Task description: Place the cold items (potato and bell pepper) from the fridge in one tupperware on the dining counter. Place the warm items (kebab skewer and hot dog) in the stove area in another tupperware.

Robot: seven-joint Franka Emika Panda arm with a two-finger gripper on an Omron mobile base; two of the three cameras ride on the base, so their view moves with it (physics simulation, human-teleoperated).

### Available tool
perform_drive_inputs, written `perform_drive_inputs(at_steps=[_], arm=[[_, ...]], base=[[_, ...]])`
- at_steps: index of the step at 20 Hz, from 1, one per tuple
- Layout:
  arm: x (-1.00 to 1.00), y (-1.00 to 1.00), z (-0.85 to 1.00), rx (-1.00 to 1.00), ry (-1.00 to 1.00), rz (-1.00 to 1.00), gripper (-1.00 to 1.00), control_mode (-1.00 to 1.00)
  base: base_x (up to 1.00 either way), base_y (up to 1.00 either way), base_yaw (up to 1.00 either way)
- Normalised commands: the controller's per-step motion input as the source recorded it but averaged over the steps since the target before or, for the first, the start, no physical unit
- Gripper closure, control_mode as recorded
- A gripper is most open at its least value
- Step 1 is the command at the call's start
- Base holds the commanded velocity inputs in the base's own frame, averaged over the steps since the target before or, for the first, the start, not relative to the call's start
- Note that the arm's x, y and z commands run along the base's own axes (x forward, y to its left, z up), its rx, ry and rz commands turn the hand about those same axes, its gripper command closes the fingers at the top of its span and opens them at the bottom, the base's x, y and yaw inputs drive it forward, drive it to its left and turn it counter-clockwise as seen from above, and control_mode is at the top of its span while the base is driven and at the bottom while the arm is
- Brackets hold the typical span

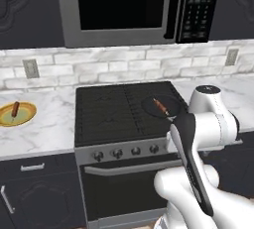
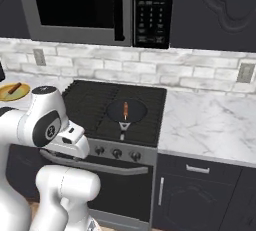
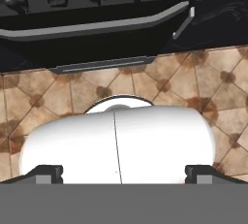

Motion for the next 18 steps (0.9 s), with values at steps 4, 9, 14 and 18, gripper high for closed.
perform_drive_inputs(at_steps=[4, 9, 14, 18], arm=[[0.00, 0.00, 0.00, 0.00, 0.00, 0.00, -1.00, 1.00], [0.00, 0.00, 0.00, 0.00, 0.00, 0.00, -1.00, 1.00], [0.00, 0.00, 0.00, 0.00, 0.00, 0.00, -1.00, 1.00], [0.00, 0.00, 0.00, 0.00, 0.00, 0.00, -1.00, 1.00]], base=[[0.53, 0.28, 0.00], [0.34, 0.25, 0.00], [0.42, 0.31, 0.00], [0.36, 0.26, 0.00]])
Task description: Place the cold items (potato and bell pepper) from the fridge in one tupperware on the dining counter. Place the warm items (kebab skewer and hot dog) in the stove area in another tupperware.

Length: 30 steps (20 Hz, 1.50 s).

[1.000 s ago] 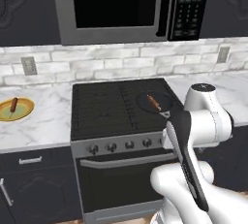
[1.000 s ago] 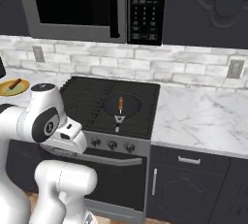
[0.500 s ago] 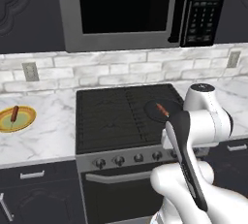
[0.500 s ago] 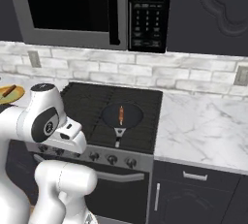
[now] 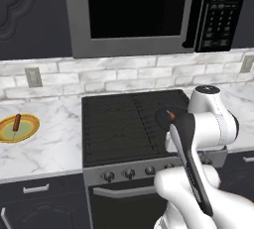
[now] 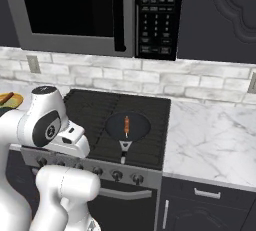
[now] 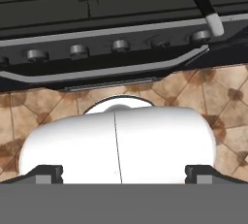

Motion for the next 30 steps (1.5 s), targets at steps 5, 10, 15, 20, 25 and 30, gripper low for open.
perform_drive_inputs(at_steps=[5, 10, 15, 20, 25, 30], arm=[[0.37, 0.00, 0.14, -0.01, 0.00, 0.00, -1.00, -1.00], [0.52, -0.39, 0.07, -0.02, -0.05, 0.00, -1.00, -1.00], [0.31, -0.66, 0.00, -0.04, -0.12, 0.04, -1.00, -1.00], [0.40, -0.37, 0.00, 0.00, -0.25, 0.19, -1.00, -1.00], [0.52, -0.08, 0.00, 0.00, -0.17, 0.23, -1.00, -1.00], [0.63, 0.00, 0.01, 0.00, 0.02, 0.19, -1.00, -1.00]], base=[[0.06, 0.03, 0.00], [0.00, 0.00, 0.00], [0.00, 0.00, 0.00], [0.00, 0.00, 0.00], [0.00, 0.00, 0.00], [0.00, 0.00, 0.00]])
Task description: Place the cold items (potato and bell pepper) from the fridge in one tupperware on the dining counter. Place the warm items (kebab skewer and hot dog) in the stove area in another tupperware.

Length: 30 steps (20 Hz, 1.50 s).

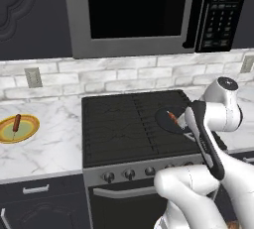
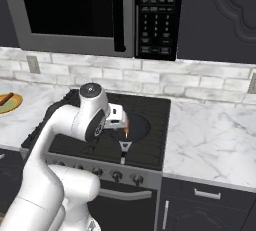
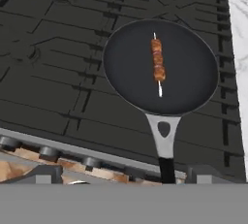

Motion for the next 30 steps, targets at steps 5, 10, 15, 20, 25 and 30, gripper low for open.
perform_drive_inputs(at_steps=[5, 10, 15, 20, 25, 30], arm=[[0.69, -0.35, -0.01, 0.04, 0.03, 0.08, -1.00, -1.00], [0.72, -0.21, -0.09, 0.03, 0.12, 0.02, -1.00, -1.00], [0.65, 0.00, -0.30, 0.00, 0.17, 0.00, -1.00, -1.00], [0.66, 0.00, -0.55, 0.00, 0.09, 0.05, -1.00, -1.00], [0.49, -0.05, -0.57, 0.00, 0.00, 0.07, -1.00, -1.00], [0.51, -0.04, -0.43, 0.00, 0.00, 0.05, -1.00, -1.00]], base=[[0.00, 0.00, 0.00], [0.00, 0.00, 0.00], [0.00, 0.00, 0.00], [0.00, 0.00, 0.00], [0.00, 0.00, 0.00], [0.00, 0.00, 0.00]])
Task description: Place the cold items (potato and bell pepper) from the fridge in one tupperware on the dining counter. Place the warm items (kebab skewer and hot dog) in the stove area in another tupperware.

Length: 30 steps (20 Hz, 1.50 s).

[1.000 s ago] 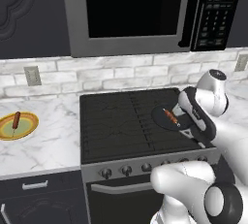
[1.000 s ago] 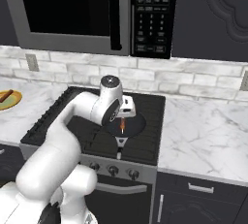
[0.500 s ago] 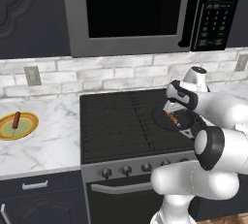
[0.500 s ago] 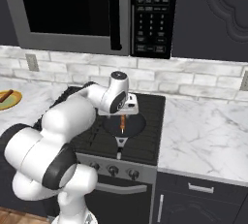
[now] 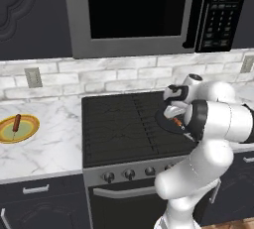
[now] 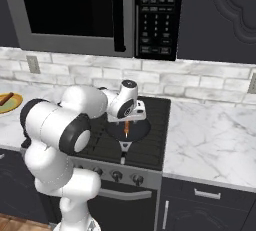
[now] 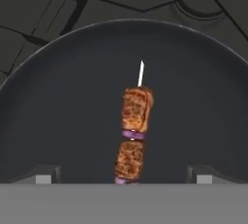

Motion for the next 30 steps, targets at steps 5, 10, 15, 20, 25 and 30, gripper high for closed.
perform_drive_inputs(at_steps=[5, 10, 15, 20, 25, 30], arm=[[0.40, -0.09, -0.43, 0.00, 0.00, 0.05, -1.00, -1.00], [0.13, -0.15, -0.39, 0.00, 0.00, 0.02, -1.00, -1.00], [0.03, -0.04, -0.33, 0.00, 0.00, 0.00, 1.00, -1.00], [0.00, 0.00, -0.48, 0.00, 0.02, 0.00, 1.00, -1.00], [-0.04, 0.00, -0.46, 0.00, 0.08, 0.00, 1.00, -1.00], [-0.35, 0.14, -0.08, -0.02, 0.16, 0.00, 1.00, -1.00]], base=[[0.00, 0.00, 0.00], [0.00, 0.00, 0.00], [0.00, 0.00, 0.00], [0.00, 0.00, 0.00], [0.00, 0.00, 0.00], [0.00, 0.00, 0.00]])
